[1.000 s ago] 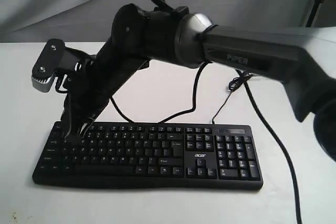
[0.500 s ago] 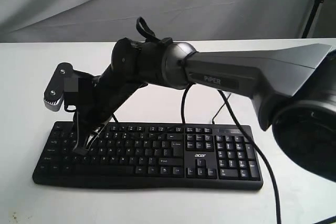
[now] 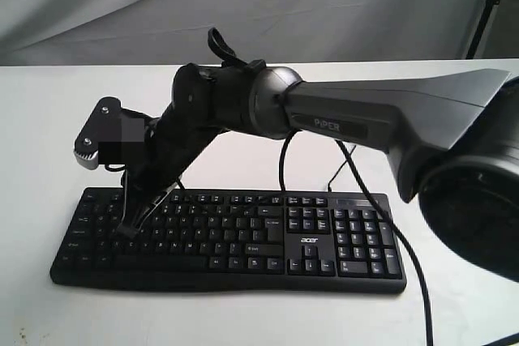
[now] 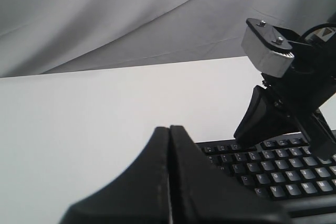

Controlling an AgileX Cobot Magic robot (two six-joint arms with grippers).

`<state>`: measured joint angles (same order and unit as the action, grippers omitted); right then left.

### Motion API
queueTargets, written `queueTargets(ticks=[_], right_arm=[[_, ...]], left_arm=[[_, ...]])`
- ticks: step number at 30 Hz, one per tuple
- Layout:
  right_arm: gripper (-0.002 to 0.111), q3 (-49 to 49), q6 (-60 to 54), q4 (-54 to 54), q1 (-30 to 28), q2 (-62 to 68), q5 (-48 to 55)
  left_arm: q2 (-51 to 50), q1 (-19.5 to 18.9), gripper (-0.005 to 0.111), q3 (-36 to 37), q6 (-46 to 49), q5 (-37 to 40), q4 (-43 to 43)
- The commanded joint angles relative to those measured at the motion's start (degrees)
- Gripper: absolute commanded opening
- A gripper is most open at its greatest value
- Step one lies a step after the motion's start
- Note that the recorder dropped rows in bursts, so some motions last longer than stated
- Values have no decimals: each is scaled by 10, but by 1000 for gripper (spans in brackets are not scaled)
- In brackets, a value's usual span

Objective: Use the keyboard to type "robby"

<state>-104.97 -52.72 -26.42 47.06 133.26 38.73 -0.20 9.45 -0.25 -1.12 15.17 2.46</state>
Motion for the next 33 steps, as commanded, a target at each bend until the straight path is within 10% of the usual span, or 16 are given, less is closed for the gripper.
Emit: queueTargets(ticks=[1, 33], right_arm=[[0, -2, 5, 5, 3, 9, -1], [0, -2, 44, 40, 9, 11, 5]], left_arm=[[2, 4, 0, 2, -2, -3, 3], [2, 4, 0, 2, -2, -3, 3]])
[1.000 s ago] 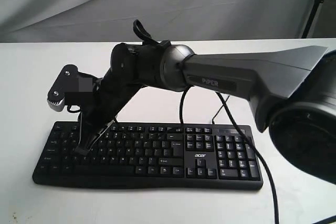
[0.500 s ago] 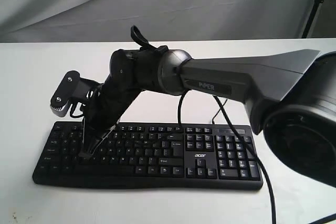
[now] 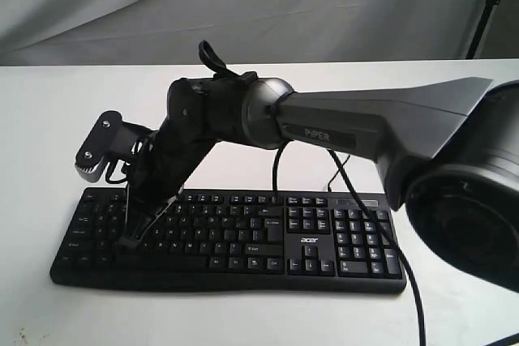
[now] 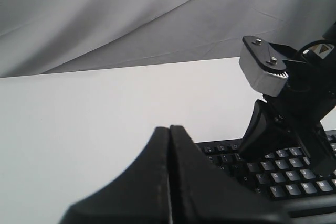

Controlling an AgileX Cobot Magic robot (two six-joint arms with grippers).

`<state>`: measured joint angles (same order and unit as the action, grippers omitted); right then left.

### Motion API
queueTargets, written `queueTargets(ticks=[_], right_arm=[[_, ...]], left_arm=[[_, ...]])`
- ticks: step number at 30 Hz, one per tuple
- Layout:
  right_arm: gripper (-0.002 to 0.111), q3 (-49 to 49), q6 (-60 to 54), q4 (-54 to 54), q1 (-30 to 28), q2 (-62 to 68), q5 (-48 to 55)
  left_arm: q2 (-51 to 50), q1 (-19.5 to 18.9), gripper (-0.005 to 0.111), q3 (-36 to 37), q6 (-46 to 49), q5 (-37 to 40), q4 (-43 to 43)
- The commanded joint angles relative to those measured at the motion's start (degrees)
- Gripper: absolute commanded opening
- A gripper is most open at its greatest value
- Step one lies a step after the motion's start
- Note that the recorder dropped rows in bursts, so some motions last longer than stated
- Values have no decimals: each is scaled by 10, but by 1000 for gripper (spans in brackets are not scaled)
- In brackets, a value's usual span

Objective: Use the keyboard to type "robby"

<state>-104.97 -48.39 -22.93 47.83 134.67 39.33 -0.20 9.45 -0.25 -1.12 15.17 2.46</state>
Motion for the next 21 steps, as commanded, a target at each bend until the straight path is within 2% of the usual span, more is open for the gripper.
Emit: queueTargets(ticks=[1, 21], right_arm=[[0, -2, 0, 5, 1, -3, -1], [0, 13, -10, 27, 10, -3, -21]], left_arm=[[2, 4, 0, 2, -2, -3, 3], [2, 4, 0, 2, -2, -3, 3]])
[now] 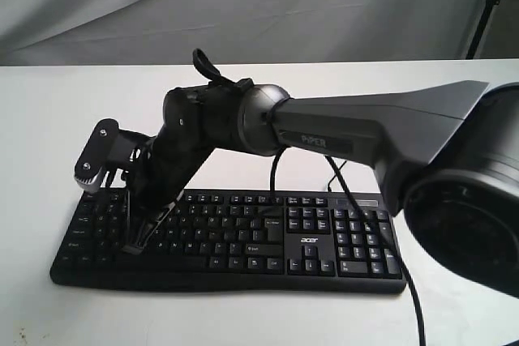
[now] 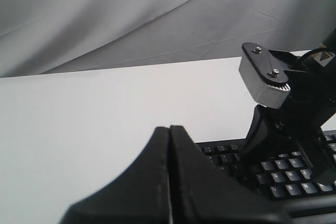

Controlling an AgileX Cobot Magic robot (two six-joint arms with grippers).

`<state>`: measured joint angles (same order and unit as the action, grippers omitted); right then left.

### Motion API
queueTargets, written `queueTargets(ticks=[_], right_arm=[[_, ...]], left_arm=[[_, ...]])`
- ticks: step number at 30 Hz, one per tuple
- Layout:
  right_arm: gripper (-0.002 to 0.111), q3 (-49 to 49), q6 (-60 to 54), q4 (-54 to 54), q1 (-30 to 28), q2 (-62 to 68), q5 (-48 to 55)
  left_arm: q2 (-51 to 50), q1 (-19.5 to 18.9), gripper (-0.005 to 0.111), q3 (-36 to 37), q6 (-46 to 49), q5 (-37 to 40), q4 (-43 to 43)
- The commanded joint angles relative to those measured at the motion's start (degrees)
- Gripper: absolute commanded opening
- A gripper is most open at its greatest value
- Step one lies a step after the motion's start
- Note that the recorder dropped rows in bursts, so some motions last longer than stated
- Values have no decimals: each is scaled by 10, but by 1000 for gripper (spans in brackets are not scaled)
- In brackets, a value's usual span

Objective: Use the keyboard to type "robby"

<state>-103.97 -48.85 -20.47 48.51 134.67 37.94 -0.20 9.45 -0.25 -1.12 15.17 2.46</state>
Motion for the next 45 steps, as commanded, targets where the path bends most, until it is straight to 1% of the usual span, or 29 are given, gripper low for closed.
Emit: queueTargets(ticks=[1, 45], right_arm=[[0, 3, -7, 2, 3, -3, -7], [0, 3, -15, -1, 4, -3, 11]], left_arm=[[2, 4, 0, 2, -2, -3, 3], [2, 4, 0, 2, -2, -3, 3]])
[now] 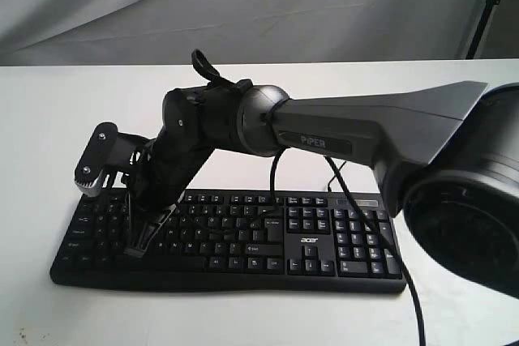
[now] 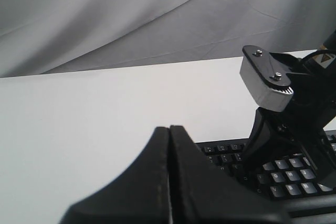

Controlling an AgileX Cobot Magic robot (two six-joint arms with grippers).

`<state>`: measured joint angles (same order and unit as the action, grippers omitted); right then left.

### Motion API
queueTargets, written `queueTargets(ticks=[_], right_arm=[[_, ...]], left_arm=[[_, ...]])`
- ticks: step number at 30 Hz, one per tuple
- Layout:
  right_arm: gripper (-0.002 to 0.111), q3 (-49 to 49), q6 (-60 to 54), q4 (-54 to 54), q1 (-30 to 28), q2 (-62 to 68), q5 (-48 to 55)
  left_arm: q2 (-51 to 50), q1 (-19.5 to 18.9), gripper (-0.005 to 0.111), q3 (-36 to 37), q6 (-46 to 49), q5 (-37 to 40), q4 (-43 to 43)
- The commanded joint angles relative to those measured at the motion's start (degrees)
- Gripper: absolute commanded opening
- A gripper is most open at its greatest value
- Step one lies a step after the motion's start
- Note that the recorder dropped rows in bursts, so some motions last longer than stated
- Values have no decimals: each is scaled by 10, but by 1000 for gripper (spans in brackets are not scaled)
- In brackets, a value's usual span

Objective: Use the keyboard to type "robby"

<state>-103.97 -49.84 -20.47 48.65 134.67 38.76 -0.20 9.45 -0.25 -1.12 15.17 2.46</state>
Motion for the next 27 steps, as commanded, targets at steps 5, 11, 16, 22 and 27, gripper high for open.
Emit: queueTargets(ticks=[5, 11, 16, 22, 27], right_arm=[[0, 3, -5, -1, 3, -1, 3], [0, 2, -6, -7, 3, 10, 3], [0, 2, -6, -5, 3, -5, 9], [0, 2, -5, 7, -7, -26, 41], [0, 18, -3, 12, -18, -33, 58]], left_arm=[[2, 4, 0, 2, -2, -3, 3], [2, 4, 0, 2, -2, -3, 3], [2, 4, 0, 2, -2, -3, 3], [2, 4, 0, 2, -2, -3, 3], [2, 4, 0, 2, -2, -3, 3]])
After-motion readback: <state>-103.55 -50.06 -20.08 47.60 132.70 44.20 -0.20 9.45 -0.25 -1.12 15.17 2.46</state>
